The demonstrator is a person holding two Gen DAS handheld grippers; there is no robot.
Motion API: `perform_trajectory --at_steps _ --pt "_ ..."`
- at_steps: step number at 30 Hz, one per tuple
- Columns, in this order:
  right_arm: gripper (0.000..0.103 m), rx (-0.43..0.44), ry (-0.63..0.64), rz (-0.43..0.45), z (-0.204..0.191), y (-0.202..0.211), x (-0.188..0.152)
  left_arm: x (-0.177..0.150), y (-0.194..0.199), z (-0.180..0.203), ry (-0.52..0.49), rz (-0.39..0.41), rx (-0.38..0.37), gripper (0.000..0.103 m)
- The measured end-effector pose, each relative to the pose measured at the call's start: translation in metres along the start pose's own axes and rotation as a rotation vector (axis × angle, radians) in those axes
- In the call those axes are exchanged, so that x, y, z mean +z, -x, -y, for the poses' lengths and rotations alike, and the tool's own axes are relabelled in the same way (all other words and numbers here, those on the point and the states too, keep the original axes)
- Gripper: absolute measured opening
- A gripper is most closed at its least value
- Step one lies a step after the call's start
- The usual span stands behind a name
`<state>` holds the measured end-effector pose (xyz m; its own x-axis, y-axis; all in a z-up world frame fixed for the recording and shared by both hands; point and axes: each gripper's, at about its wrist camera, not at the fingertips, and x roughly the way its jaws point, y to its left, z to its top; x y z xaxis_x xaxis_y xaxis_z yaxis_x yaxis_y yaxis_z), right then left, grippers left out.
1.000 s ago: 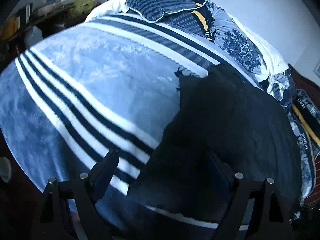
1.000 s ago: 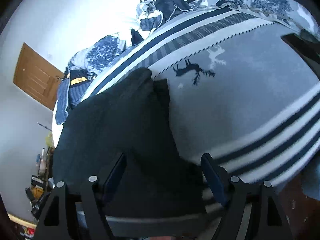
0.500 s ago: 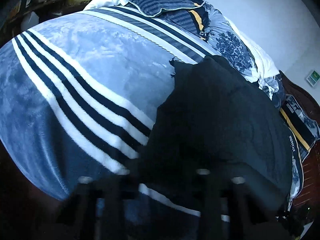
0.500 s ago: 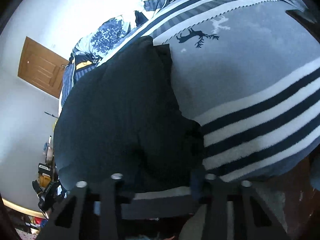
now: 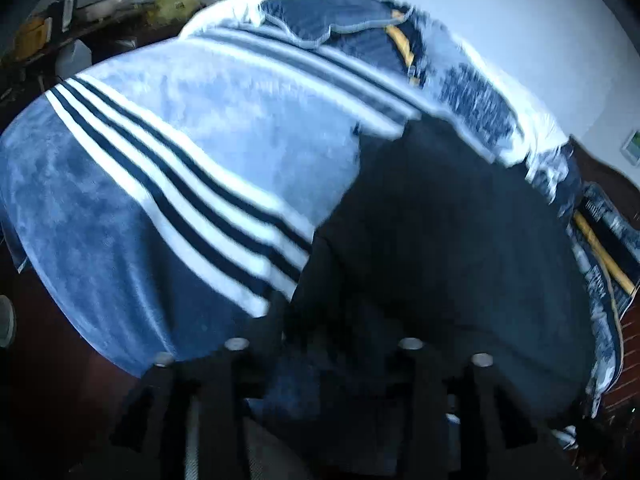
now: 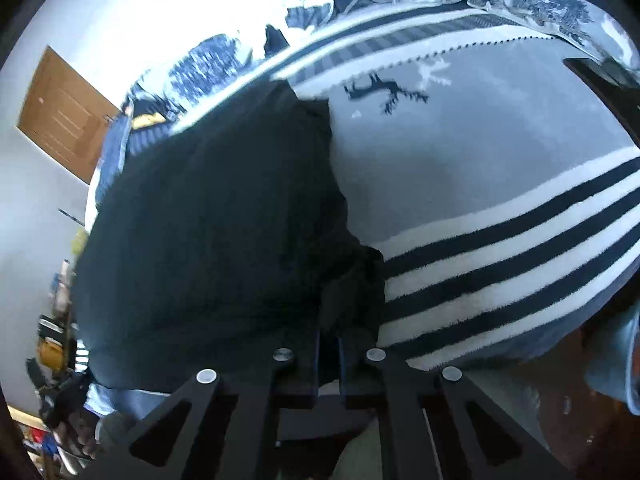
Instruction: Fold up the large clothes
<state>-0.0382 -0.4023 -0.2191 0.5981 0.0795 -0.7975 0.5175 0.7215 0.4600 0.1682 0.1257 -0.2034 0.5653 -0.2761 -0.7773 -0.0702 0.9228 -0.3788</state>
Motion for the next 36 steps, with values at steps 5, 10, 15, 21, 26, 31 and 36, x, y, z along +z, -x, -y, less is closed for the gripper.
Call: perform_trajectory --at_steps 5,10,15,21,26,31,36 --pt "0.052 -0.038 0.038 0.121 -0.009 0.036 0.014 0.026 0.037 0.03 -0.067 0.17 0.026 0.078" --pt "0.084 -0.017 0.137 0.167 -0.053 0.042 0.066 0.079 -0.011 0.095 -0.215 0.046 0.067 0.079" --pt "0.084 0.025 0.111 0.058 -0.069 -0.014 0.128 0.123 -0.07 0.126 -0.233 -0.007 0.083 0.079" --pt "0.081 0.044 0.068 -0.073 -0.071 -0.092 0.201 0.16 -0.147 0.146 -0.297 -0.189 0.119 0.052" --pt "0.008 0.052 0.066 -0.209 -0.065 -0.135 0.206 0.153 -0.153 0.146 -0.307 -0.169 0.086 0.003" --pt "0.002 -0.101 0.089 -0.137 -0.053 -0.141 0.203 0.142 -0.189 0.135 -0.328 -0.228 0.221 0.002" --pt "0.001 -0.125 0.01 -0.086 -0.04 -0.129 0.194 0.15 -0.16 0.131 -0.293 -0.154 0.198 0.004"
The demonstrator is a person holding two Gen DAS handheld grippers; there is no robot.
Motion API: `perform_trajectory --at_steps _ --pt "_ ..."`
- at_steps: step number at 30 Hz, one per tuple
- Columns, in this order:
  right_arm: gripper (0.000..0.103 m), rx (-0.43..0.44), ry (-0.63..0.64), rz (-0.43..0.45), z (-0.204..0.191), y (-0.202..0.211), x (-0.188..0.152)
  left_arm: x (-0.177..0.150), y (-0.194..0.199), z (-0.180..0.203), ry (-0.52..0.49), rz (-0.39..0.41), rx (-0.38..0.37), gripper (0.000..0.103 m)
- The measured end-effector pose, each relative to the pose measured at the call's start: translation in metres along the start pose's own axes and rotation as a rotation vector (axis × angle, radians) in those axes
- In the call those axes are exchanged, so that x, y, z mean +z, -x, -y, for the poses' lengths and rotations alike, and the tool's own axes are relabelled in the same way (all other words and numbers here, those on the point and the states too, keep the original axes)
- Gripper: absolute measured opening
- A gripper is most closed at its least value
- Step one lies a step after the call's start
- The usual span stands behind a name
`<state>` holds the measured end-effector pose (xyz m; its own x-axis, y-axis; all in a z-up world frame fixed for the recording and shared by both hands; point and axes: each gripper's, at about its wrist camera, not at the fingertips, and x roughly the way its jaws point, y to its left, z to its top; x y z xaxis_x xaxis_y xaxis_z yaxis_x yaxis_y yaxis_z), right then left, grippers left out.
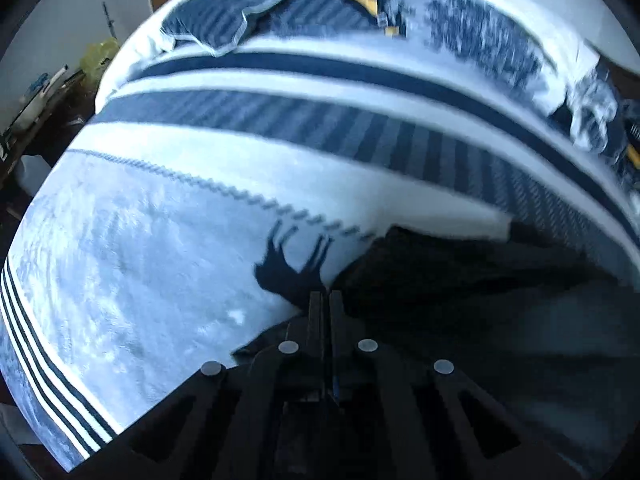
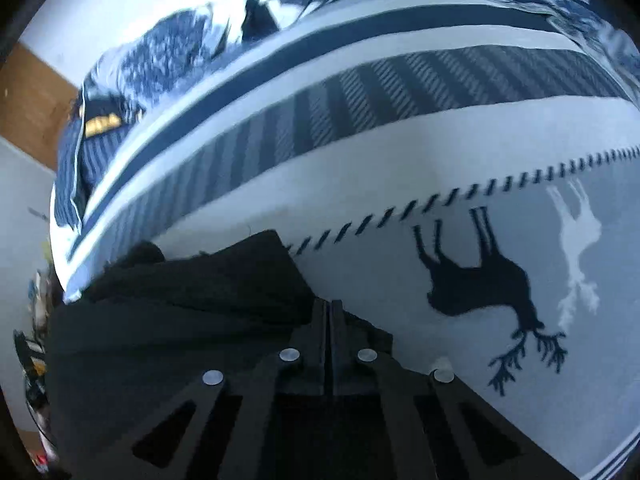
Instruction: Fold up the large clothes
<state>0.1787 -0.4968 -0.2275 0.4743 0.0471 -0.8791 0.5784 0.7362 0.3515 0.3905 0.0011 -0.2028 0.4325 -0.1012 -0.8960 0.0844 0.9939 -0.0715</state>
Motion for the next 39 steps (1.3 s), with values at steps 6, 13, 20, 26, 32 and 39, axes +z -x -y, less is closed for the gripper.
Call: perform_trajectory --at_steps 6,13,20,26,32,39 --pt "0.025 0.198 -0.052 0.127 0.015 0.081 -0.039 -0.044 0.08 -0.028 0.038 0.209 -0.015 0.082" --pt "0.087 0.136 0.016 0.137 0.028 0.117 -0.155 -0.16 0.088 -0.055 0.014 0.122 -0.017 0.083" --pt "0.073 0.104 0.026 0.159 0.04 0.119 -0.196 -0.194 0.092 -0.082 0.155 0.117 -0.052 0.082" --pt "0.04 0.037 0.09 0.101 0.027 0.114 -0.21 -0.2 0.09 -0.06 0.04 0.114 -0.028 0.075" --pt "0.028 -0.123 0.114 0.001 0.025 0.09 -0.208 -0.196 0.076 -0.052 0.02 0.035 0.057 0.07" --pt "0.064 -0.047 0.178 0.245 -0.001 0.164 -0.204 -0.191 0.149 -0.032 0.012 0.269 -0.028 0.076"
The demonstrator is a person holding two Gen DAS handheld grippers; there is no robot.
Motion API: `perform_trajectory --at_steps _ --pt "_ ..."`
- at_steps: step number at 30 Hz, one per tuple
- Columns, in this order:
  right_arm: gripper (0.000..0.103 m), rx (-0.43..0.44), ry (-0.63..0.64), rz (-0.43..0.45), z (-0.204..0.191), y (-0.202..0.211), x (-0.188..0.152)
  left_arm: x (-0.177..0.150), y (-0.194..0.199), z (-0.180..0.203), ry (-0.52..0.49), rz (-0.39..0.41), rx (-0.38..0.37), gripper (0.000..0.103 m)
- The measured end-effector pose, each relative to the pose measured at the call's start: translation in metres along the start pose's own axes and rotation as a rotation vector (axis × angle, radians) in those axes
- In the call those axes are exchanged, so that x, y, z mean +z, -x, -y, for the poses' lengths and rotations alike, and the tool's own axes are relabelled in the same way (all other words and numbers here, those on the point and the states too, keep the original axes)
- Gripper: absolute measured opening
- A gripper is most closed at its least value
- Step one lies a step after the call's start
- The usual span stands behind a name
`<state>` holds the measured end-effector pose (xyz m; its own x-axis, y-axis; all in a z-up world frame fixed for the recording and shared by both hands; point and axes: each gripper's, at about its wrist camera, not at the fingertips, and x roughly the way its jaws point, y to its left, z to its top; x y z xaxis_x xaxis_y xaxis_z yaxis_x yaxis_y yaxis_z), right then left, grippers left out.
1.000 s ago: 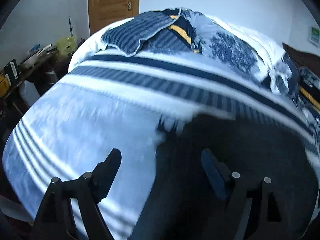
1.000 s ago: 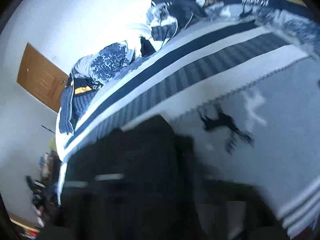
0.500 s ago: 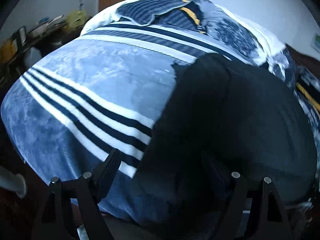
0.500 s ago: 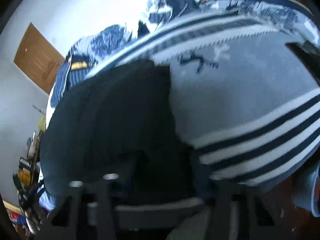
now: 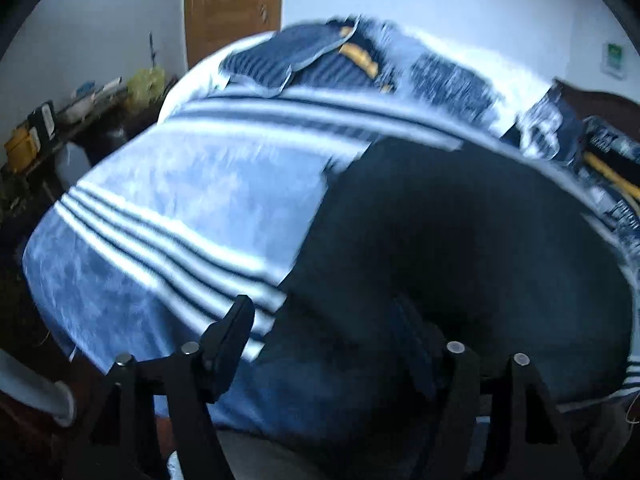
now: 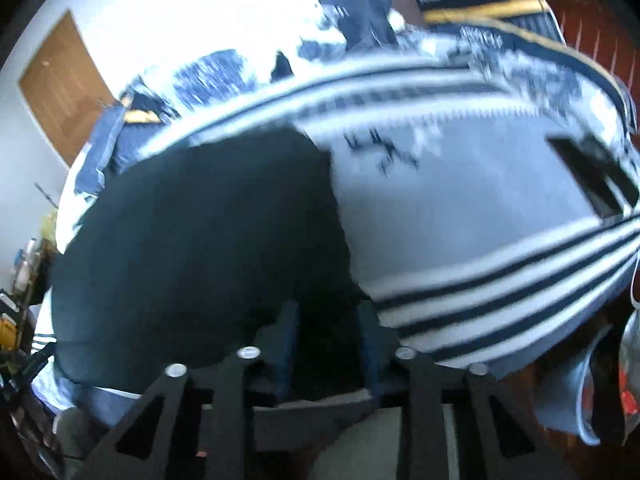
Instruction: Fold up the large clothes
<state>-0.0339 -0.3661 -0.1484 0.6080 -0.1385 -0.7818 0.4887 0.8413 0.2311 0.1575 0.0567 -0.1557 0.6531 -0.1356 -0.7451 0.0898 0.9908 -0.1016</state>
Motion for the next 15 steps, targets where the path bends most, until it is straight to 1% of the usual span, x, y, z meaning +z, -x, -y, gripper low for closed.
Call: perform_trajectory --at_steps 1,2,3,5,6,8,9,10,11,12,13,14,15 --pt "0.075 0.041 0.026 0.037 -0.012 0.009 0.009 0.006 0.004 0.008 -0.007 0.015 -0.012 0.08" --pt "0.075 0.07 0.048 0.045 -0.022 0.011 0.016 0.016 0.005 0.025 -0.026 0.03 -0.03 0.081" --pt "0.075 0.117 0.096 0.031 -0.044 0.008 0.029 0.025 0.003 0.042 -0.053 0.031 -0.045 0.081" --pt "0.075 0.179 0.139 0.006 -0.073 -0.005 0.043 0.04 -0.008 0.073 -0.101 0.022 -0.055 0.081" --pt "0.075 0.24 0.169 -0.019 -0.095 -0.021 0.053 0.046 -0.016 0.09 -0.132 0.018 -0.062 0.081" --pt "0.075 0.271 0.211 -0.067 -0.127 -0.047 0.059 0.051 -0.036 0.117 -0.194 0.01 -0.08 0.081" --pt "0.075 0.267 0.252 -0.097 -0.147 -0.067 0.062 0.053 -0.051 0.128 -0.231 -0.015 -0.074 0.081" --pt "0.075 0.263 0.286 -0.117 -0.16 -0.079 0.062 0.054 -0.063 0.134 -0.254 -0.045 -0.054 0.081" --pt "0.076 0.24 0.312 -0.128 -0.167 -0.088 0.06 0.054 -0.078 0.134 -0.255 -0.071 -0.026 0.084" --pt "0.076 0.202 0.326 -0.129 -0.169 -0.095 0.059 0.056 -0.09 0.126 -0.234 -0.091 -0.005 0.084" --pt "0.076 0.169 0.33 -0.129 -0.168 -0.099 0.059 0.057 -0.097 0.116 -0.201 -0.096 -0.001 0.085" --pt "0.075 0.13 0.326 -0.13 -0.161 -0.101 0.059 0.06 -0.102 0.104 -0.168 -0.094 0.003 0.087" --pt "0.075 0.079 0.304 -0.129 -0.148 -0.107 0.06 0.06 -0.104 0.097 -0.156 -0.094 0.015 0.088"
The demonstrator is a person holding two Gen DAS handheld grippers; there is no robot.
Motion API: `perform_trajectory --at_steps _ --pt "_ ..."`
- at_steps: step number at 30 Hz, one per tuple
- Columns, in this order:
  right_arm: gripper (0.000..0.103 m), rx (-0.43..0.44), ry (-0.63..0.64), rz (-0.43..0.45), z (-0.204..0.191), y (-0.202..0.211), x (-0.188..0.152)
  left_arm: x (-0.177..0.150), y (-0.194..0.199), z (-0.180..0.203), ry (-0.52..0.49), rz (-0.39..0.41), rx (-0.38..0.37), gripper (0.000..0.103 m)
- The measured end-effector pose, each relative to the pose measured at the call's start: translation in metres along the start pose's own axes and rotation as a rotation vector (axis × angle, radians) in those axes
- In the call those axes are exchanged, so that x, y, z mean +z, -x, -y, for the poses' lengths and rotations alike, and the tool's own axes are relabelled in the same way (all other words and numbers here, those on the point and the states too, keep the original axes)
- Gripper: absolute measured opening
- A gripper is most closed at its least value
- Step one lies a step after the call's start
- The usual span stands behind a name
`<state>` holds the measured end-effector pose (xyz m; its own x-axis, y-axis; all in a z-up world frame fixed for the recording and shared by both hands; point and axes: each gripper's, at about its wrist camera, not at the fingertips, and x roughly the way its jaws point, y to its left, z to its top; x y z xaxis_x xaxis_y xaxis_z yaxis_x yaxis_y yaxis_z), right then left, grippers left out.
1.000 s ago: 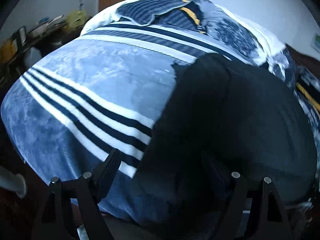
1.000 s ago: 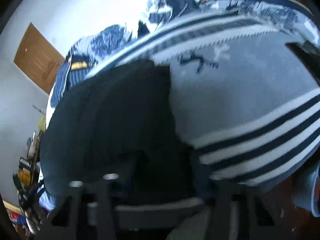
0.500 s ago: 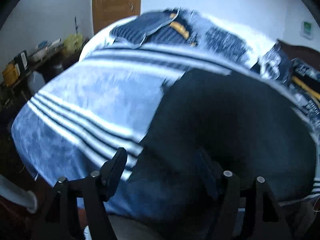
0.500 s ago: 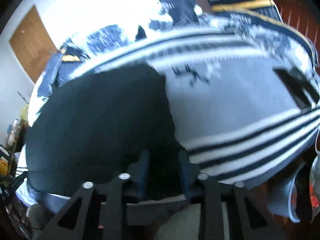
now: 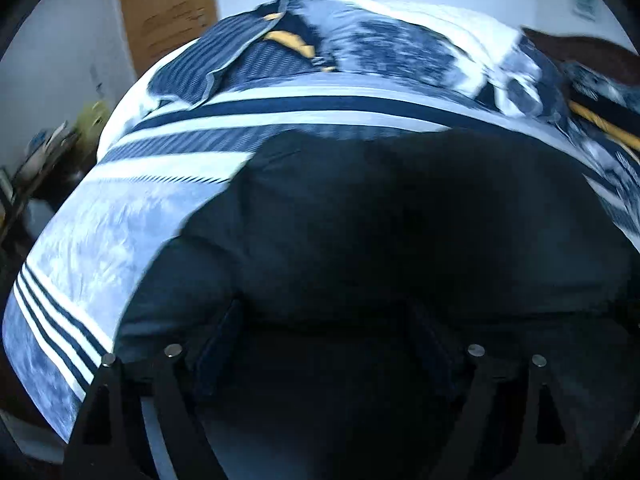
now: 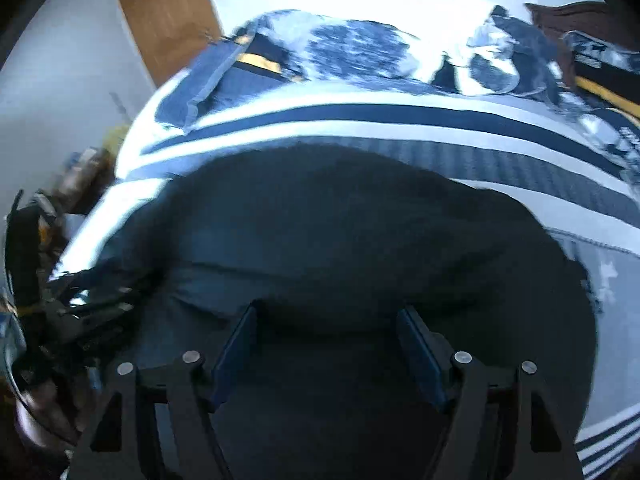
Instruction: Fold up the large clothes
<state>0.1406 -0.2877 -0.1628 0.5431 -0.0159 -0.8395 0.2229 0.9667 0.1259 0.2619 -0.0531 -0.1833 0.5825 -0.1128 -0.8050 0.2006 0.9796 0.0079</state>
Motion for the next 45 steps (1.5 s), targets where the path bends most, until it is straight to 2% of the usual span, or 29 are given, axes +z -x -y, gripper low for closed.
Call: perform_trajectory --at_steps 3,5,6,9,11,13,15,16,17,18,19,21,23,25,27,29,31,33,36,38,40,42,43,45 --pt "0.075 -0.045 -0.111 -0.023 0.047 -0.006 -0.011 0.001 -0.003 -0.017 0.01 -0.009 0.029 0.088" --pt "0.075 -0.048 -0.128 -0.034 0.065 -0.001 -0.016 0.005 0.004 -0.023 0.039 -0.021 0.028 0.088" --pt "0.074 -0.042 -0.133 -0.03 0.065 0.004 -0.019 0.006 0.014 -0.026 0.067 -0.002 0.013 0.088" --pt "0.075 0.049 -0.141 0.078 0.061 0.043 -0.026 -0.001 0.041 -0.025 0.118 0.098 -0.058 0.088" --pt "0.075 0.089 -0.127 0.092 0.05 0.052 -0.032 -0.007 0.05 -0.016 0.115 0.115 -0.103 0.088" --pt "0.075 0.143 -0.085 0.078 0.033 0.05 -0.039 -0.015 0.05 0.003 0.051 0.095 -0.114 0.088" --pt "0.075 0.148 -0.045 0.05 0.017 0.034 -0.041 -0.023 0.04 0.024 -0.065 0.06 -0.023 0.088" --pt "0.075 0.119 -0.024 0.027 0.013 0.026 -0.044 -0.029 0.029 0.034 -0.147 0.054 0.069 0.092" --pt "0.076 0.086 -0.009 0.007 0.009 0.019 -0.048 -0.033 0.025 0.037 -0.187 0.063 0.121 0.098" --pt "0.076 0.011 0.003 -0.026 0.011 0.008 -0.052 -0.035 0.019 0.036 -0.216 0.073 0.186 0.099" --pt "0.076 -0.014 -0.01 -0.039 0.018 0.003 -0.054 -0.033 0.019 0.032 -0.21 0.057 0.206 0.099" --pt "0.076 0.006 -0.088 -0.05 0.032 0.013 -0.055 -0.029 0.032 0.017 -0.158 0.036 0.182 0.099" --pt "0.076 0.053 -0.121 -0.006 0.042 0.035 -0.06 -0.031 0.051 0.0 -0.104 0.097 0.131 0.099" --pt "0.078 0.004 -0.127 0.016 0.054 0.046 -0.068 -0.034 0.058 -0.017 -0.07 0.117 0.141 0.099" --pt "0.078 -0.06 -0.148 -0.025 0.068 0.039 -0.071 -0.034 0.057 -0.029 -0.039 0.106 0.122 0.099" --pt "0.078 -0.023 -0.204 -0.007 0.083 0.043 -0.07 -0.028 0.06 -0.033 -0.009 0.105 0.086 0.099" --pt "0.078 0.042 -0.254 0.041 0.092 0.053 -0.055 -0.014 0.059 -0.031 0.008 0.125 0.025 0.099" --pt "0.078 0.06 -0.238 0.075 0.086 0.052 -0.028 -0.001 0.057 -0.017 -0.009 0.131 -0.021 0.099" --pt "0.078 0.1 -0.161 0.034 0.051 0.03 0.006 0.035 0.026 0.01 -0.065 0.089 0.001 0.099" --pt "0.078 0.112 -0.116 -0.002 0.041 0.012 0.023 0.049 0.006 0.012 -0.056 0.079 0.006 0.099" --pt "0.078 0.055 -0.079 -0.039 0.036 -0.016 0.038 0.055 -0.011 0.011 -0.04 0.041 0.042 0.099" --pt "0.078 0.019 -0.111 -0.075 0.049 -0.039 0.043 0.057 -0.044 0.001 -0.021 -0.046 0.094 0.099" --pt "0.078 0.011 -0.136 -0.081 0.058 -0.047 0.043 0.054 -0.058 -0.007 0.0 -0.078 0.087 0.1" --pt "0.078 -0.049 -0.175 -0.073 0.085 -0.058 0.041 0.046 -0.069 -0.021 0.082 -0.096 0.016 0.1"
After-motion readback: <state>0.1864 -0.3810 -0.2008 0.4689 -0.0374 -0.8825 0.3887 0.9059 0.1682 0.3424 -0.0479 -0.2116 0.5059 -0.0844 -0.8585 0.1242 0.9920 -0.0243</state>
